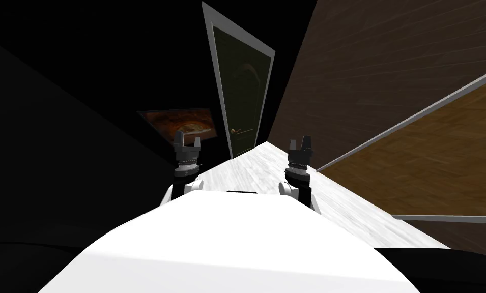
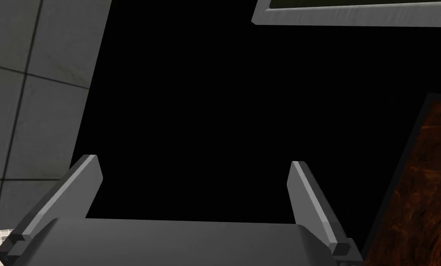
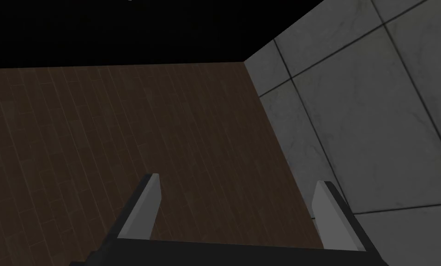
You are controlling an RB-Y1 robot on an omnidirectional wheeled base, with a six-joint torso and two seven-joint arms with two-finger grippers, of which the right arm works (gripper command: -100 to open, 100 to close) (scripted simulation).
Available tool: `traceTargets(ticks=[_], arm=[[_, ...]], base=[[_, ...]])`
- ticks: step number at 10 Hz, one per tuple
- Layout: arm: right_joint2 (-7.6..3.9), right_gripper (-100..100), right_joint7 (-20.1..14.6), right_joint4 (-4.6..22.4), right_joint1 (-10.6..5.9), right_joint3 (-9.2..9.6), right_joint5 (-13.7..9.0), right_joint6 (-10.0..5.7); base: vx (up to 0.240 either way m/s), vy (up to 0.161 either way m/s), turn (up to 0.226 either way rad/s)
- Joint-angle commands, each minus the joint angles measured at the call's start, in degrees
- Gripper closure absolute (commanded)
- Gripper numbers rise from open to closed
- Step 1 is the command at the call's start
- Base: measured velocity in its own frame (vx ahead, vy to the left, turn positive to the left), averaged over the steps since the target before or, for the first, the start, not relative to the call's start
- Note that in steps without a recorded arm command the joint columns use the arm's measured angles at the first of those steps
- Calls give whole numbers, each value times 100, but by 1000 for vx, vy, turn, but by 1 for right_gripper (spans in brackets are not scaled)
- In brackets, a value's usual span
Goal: Pull the door open
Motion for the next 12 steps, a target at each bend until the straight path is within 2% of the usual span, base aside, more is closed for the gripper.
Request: traceTargets(ticks=[1,12], arm=[[-34,-100,-8,169,-71,1,-20,-6],[-288,-100,-84,1715,-716,7,-200,-60]], base=[[36,-4,95],[86,-5,127]])
